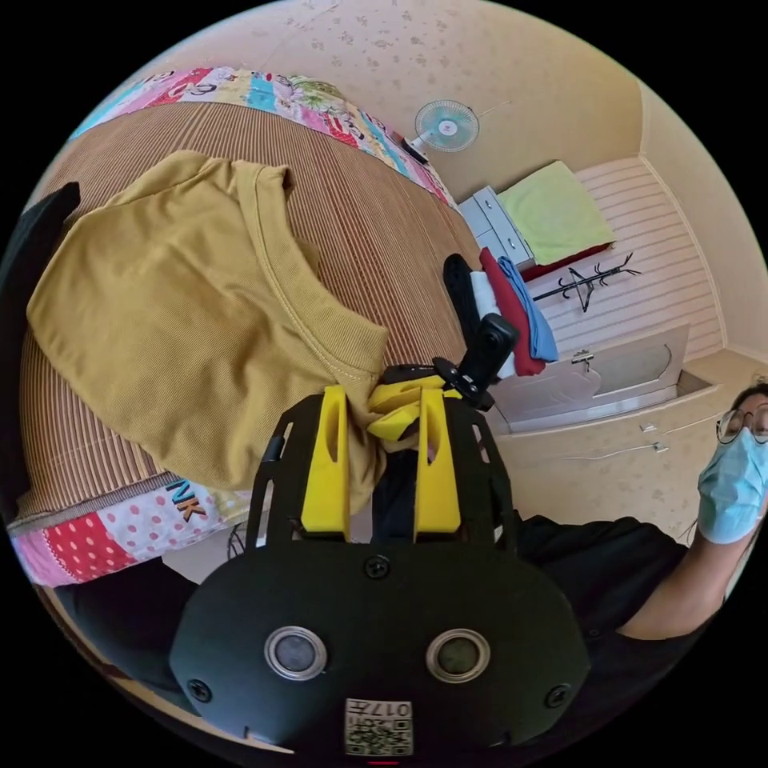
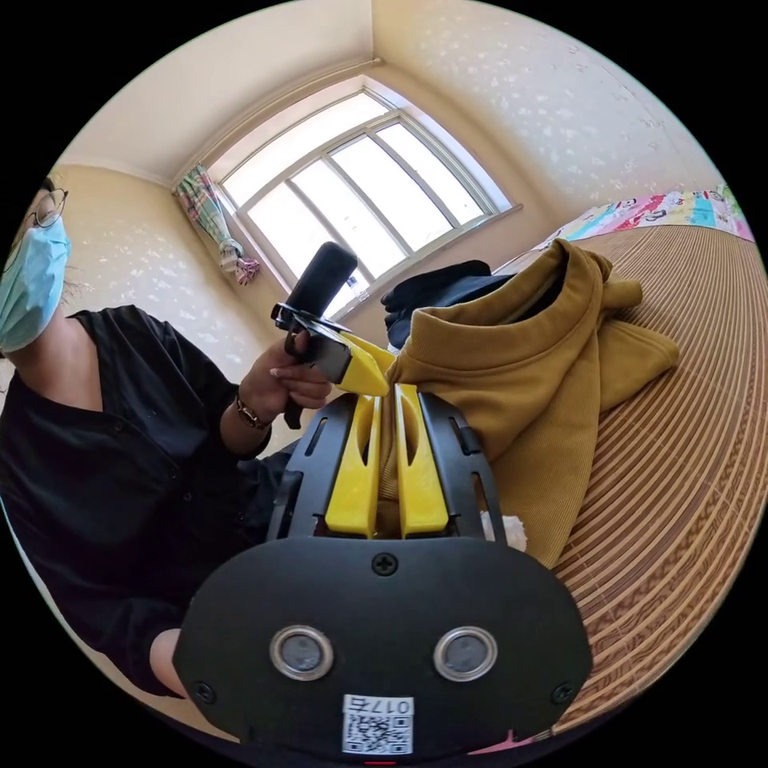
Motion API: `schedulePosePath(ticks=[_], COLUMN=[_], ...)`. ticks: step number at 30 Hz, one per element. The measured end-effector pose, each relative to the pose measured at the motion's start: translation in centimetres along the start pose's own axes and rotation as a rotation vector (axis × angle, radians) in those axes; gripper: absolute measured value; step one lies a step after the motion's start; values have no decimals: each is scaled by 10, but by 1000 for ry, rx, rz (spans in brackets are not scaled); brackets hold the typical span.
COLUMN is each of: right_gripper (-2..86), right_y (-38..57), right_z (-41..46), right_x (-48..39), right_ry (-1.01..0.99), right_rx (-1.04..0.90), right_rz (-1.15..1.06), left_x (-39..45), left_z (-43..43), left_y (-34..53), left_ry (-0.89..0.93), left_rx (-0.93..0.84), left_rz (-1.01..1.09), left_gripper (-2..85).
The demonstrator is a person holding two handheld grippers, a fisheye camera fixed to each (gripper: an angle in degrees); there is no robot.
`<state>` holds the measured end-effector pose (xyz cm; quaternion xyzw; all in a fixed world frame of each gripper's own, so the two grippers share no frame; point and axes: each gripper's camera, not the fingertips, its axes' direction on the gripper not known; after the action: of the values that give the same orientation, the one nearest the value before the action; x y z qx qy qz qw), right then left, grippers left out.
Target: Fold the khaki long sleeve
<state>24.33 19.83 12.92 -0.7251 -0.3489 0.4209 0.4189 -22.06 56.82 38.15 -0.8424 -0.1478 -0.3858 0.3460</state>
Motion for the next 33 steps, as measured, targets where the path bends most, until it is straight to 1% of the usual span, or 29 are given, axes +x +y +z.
schedulePosePath(ticks=[2, 7, 9, 10, 14, 16, 18, 20, 21, 26, 27, 30, 32, 33], right_gripper=[37, 26, 19, 16, 11, 10, 11, 14, 16, 23, 24, 29, 36, 41], right_y=[2, 11, 19, 24, 36, 36, 33, 30, 28, 31, 32, 30, 25, 20], right_z=[-10, -49, -70, -80, -103, -107, -105, -101, -98, -96, -98, -99, -98, -95], right_x=[5, 24, 39, 47, 60, 61, 59, 55, 52, 37, 29, 4, -15, -30], right_ry=[-22, -213, -315, -329, -283, -227, -182, -152, -142, -203, -211, -150, -98, -74], right_rx=[26, 162, 254, 305, 394, 383, 350, 324, 317, 352, 367, 364, 357, 346], right_rz=[-2, -37, -26, -3, 47, 61, 61, 48, 36, -22, -50, -103, -130, -157], left_x=[-8, -12, -11, -10, -3, -5, -13, -23, -24, -27, -28, -41, -60, -64], left_z=[-12, -54, -72, -85, -129, -148, -166, -189, -196, -262, -270, -309, -334, -339], left_y=[10, 30, 38, 44, 73, 88, 103, 124, 130, 185, 190, 215, 228, 231], left_ry=[43, 123, 142, 147, 176, 227, 320, 464, 495, 760, 788, 1002, 1225, 1272], left_rx=[31, 86, 84, 86, 60, 73, 101, 133, 144, 274, 292, 417, 540, 569], left_rz=[21, 155, 218, 264, 447, 501, 533, 595, 618, 886, 914, 1026, 1080, 1086], left_gripper=[111, 48, 41, 40, 38, 37, 37, 36, 35, 22, 21, 15, 10, 8])
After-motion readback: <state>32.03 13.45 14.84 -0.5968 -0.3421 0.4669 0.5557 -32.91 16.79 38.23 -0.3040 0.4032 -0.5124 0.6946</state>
